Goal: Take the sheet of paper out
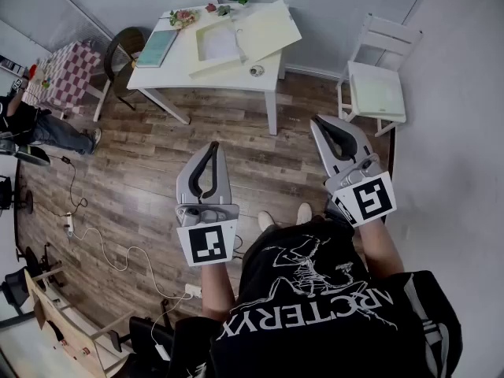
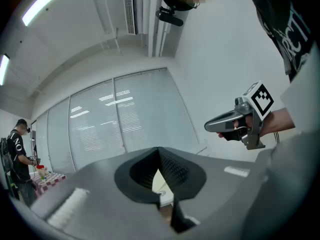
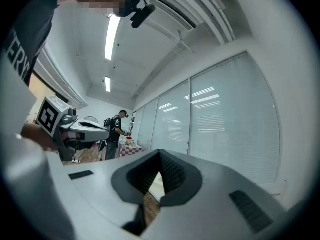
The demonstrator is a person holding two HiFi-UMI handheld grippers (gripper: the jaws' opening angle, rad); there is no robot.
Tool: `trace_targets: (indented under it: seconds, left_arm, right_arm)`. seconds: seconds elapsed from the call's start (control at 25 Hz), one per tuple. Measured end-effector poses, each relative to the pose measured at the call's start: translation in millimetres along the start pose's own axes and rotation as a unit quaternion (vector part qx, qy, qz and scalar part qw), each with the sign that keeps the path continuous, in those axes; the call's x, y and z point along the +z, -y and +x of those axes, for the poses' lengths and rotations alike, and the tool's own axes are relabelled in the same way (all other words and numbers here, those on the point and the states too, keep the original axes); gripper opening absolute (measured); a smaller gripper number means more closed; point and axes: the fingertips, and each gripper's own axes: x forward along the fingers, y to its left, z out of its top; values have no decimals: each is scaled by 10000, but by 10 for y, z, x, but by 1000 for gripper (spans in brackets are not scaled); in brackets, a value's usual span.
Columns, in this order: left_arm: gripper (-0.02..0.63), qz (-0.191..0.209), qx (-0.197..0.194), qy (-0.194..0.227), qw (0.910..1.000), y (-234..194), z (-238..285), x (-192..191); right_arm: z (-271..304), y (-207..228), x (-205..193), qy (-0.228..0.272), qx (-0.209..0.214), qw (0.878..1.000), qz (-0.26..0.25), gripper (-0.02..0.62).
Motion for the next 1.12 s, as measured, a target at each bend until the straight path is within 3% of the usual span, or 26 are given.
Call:
trace_targets:
  seconds: [0.68,0.92,1.12]
  left_arm:
    - [8,19,87,-143,9999,263,295,-16]
    - [8,-242,200,-364,9988,312,630,-249]
    - [8,-289,187,-494,9982,1,1104,-535]
  right_arm:
    - [8,281,-241,-21,196,9996,221,12]
    - [246,498,-491,-220,526,9971,-503,12]
    - [883,620,-783,-403,771,9925,-855,12]
